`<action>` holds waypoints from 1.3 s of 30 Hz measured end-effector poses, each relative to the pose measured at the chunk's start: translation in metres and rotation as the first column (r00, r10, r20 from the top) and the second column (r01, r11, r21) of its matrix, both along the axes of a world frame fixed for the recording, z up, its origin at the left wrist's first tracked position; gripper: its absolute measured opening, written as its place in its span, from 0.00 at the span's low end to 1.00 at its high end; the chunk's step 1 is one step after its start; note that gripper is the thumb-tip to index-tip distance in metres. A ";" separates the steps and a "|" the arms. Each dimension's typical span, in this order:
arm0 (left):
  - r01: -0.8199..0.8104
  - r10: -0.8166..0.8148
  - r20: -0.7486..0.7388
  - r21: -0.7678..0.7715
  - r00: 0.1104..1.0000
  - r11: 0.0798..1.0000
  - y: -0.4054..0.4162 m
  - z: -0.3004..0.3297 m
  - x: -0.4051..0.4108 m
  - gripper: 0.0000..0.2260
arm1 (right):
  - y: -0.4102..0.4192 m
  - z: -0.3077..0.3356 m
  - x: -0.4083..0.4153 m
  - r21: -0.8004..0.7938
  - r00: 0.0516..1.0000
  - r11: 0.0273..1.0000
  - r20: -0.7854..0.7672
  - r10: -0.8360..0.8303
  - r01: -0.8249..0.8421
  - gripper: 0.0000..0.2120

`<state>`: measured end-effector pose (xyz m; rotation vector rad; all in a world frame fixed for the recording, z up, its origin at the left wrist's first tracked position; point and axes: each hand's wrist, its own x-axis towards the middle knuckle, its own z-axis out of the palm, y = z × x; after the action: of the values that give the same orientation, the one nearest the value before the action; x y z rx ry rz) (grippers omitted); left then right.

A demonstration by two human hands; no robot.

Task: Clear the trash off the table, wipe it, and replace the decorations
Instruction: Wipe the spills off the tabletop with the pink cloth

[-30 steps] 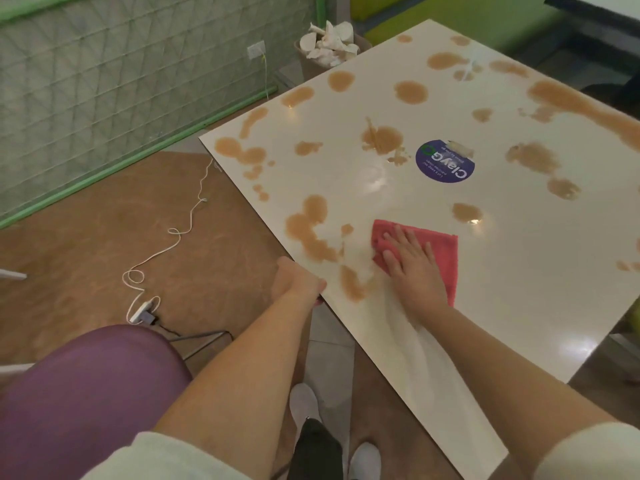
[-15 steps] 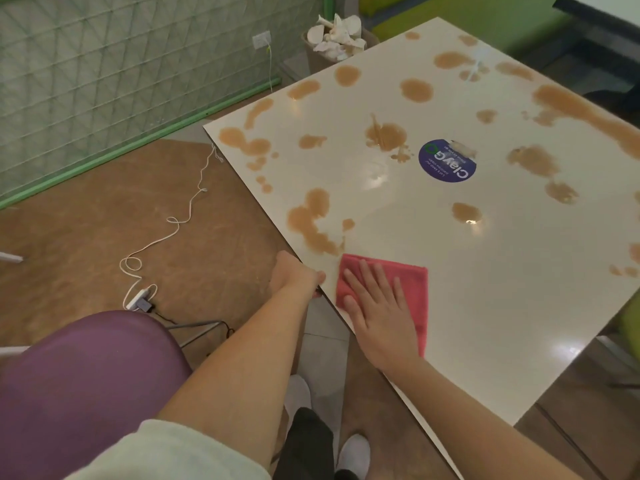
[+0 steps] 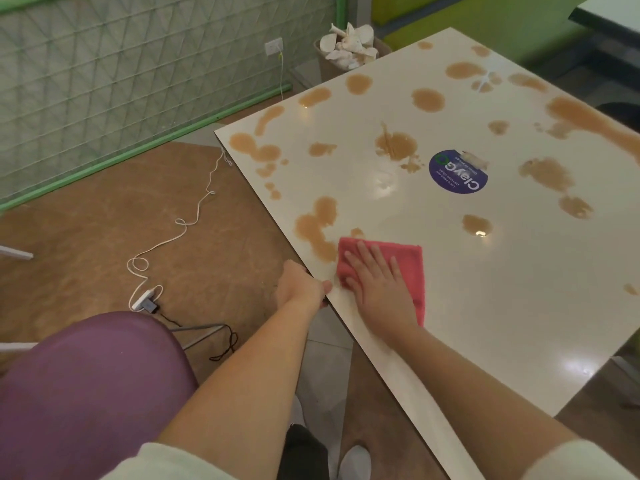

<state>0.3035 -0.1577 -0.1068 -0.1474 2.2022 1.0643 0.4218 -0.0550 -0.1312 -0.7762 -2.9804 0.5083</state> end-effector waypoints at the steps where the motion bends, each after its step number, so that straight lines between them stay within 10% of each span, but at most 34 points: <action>1: 0.001 -0.001 0.006 0.004 1.000 1.000 -0.001 0.000 0.001 0.19 | 0.011 0.000 -0.009 -0.010 0.999 1.000 0.012 -0.029 0.030 0.28; 12: 0.181 -0.182 0.197 0.021 0.963 0.983 -0.009 0.007 -0.022 0.23 | 0.017 0.006 -0.032 -0.043 0.994 0.993 0.035 -0.106 0.107 0.26; 23: 0.218 -0.221 -0.064 -0.045 0.973 0.975 -0.002 -0.003 -0.134 0.31 | -0.004 0.005 -0.045 -0.049 0.979 0.979 -0.042 -0.201 0.199 0.27; 31: 0.040 -0.037 -0.085 0.036 0.996 0.999 0.007 -0.010 -0.155 0.20 | 0.021 0.047 -0.143 -0.724 0.862 0.619 -0.066 -0.502 0.305 0.22; 35: 0.043 -0.041 -0.054 0.022 0.998 0.999 0.009 -0.006 -0.161 0.21 | -0.020 0.030 -0.137 -0.400 0.993 0.916 -0.103 -0.064 0.018 0.22; 39: 0.057 -0.057 -0.044 -0.010 0.997 0.998 0.009 -0.004 -0.163 0.22 | -0.034 0.007 -0.110 -0.066 0.999 0.997 -0.013 0.035 -0.036 0.24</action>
<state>0.1406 -0.1491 -0.1113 -0.0644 2.2374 1.0361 0.3120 -0.0894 -0.1242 -0.7234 -2.9854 0.6135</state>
